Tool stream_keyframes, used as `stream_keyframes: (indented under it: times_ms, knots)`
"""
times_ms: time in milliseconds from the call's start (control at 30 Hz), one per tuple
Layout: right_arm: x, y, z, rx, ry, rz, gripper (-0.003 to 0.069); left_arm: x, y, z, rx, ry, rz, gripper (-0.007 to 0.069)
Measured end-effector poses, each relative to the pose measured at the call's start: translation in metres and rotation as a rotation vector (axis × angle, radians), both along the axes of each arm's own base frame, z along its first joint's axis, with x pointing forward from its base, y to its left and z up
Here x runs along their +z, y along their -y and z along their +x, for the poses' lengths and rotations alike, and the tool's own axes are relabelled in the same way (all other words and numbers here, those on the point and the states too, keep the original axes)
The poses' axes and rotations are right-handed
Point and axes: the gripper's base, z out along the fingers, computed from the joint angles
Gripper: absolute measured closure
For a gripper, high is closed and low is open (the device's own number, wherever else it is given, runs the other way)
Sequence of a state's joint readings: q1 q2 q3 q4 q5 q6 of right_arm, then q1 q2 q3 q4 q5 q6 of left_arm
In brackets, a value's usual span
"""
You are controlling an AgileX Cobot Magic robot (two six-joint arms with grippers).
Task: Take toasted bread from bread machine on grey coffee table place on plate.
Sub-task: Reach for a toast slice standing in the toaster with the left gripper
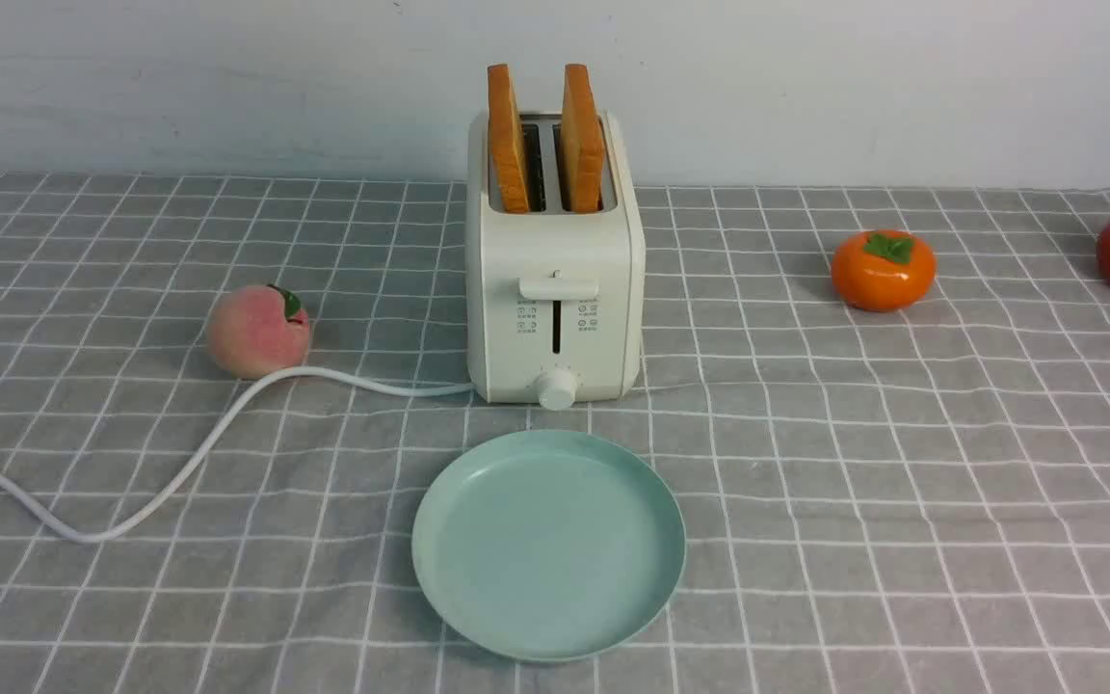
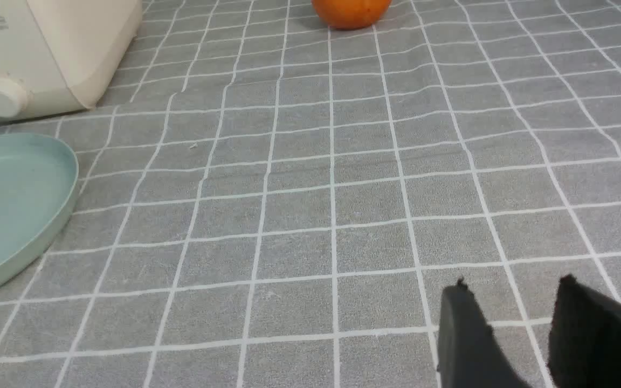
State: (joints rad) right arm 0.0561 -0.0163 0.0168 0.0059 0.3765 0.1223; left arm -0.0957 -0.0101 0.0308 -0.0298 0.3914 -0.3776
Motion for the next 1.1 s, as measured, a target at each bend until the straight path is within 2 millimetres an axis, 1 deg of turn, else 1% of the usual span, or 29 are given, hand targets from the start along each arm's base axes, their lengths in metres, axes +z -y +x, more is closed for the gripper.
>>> stream_keyframes:
  times_ms: [700, 800, 933, 1033, 1067, 1100]
  knots:
    - [0.000, 0.000, 0.000, 0.000, 0.000, 0.000, 0.0419, 0.002, 0.000, 0.001, 0.001, 0.023, -0.005, 0.0482]
    - [0.000, 0.000, 0.000, 0.000, 0.000, 0.000, 0.0419, 0.008, 0.002, 0.002, 0.001, 0.081, -0.095, 0.0480]
    - [0.000, 0.000, 0.000, -0.001, 0.001, 0.016, 0.0419, 0.020, 0.004, 0.004, 0.018, 0.192, -0.277, 0.0481]
    - [0.003, -0.003, 0.001, -0.010, 0.041, 0.167, 0.0419, 0.033, 0.000, 0.005, 0.057, 0.317, -0.434, 0.0481]
    - [0.003, -0.003, 0.001, -0.012, 0.045, 0.188, 0.0419, 0.034, 0.000, 0.005, 0.063, 0.324, -0.461, 0.0481]
    - [0.008, -0.005, 0.002, -0.021, 0.088, 0.311, 0.0419, 0.041, -0.004, 0.004, 0.100, 0.397, -0.569, 0.0484]
